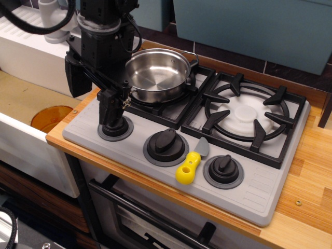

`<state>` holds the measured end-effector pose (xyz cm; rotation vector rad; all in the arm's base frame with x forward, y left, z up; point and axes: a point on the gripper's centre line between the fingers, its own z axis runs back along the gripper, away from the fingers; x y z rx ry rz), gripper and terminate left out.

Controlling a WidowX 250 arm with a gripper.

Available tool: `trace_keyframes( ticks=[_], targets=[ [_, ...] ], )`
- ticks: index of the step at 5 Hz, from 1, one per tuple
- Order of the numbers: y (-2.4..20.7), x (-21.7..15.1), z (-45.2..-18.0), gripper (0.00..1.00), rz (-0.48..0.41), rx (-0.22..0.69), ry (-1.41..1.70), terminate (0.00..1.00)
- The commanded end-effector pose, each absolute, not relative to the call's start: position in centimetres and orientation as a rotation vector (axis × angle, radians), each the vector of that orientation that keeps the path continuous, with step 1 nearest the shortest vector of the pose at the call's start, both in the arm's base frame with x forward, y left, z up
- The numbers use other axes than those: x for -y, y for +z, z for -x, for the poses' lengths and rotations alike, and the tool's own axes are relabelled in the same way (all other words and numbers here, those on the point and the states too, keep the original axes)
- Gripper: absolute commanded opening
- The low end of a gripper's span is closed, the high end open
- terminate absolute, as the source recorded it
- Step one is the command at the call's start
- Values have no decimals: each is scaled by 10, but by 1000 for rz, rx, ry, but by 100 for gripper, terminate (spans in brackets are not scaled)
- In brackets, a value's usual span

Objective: End effector reaching pot or pan

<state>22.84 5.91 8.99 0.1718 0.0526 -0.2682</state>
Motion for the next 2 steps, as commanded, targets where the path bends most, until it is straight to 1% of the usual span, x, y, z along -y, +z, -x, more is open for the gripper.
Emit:
trace_keyframes(
  ticks=[1, 2],
  targets=[
    [90, -59, -228, 100, -172, -53, -268, 0],
    [90, -52, -230, 100, -171, -47, -264, 0]
  ],
)
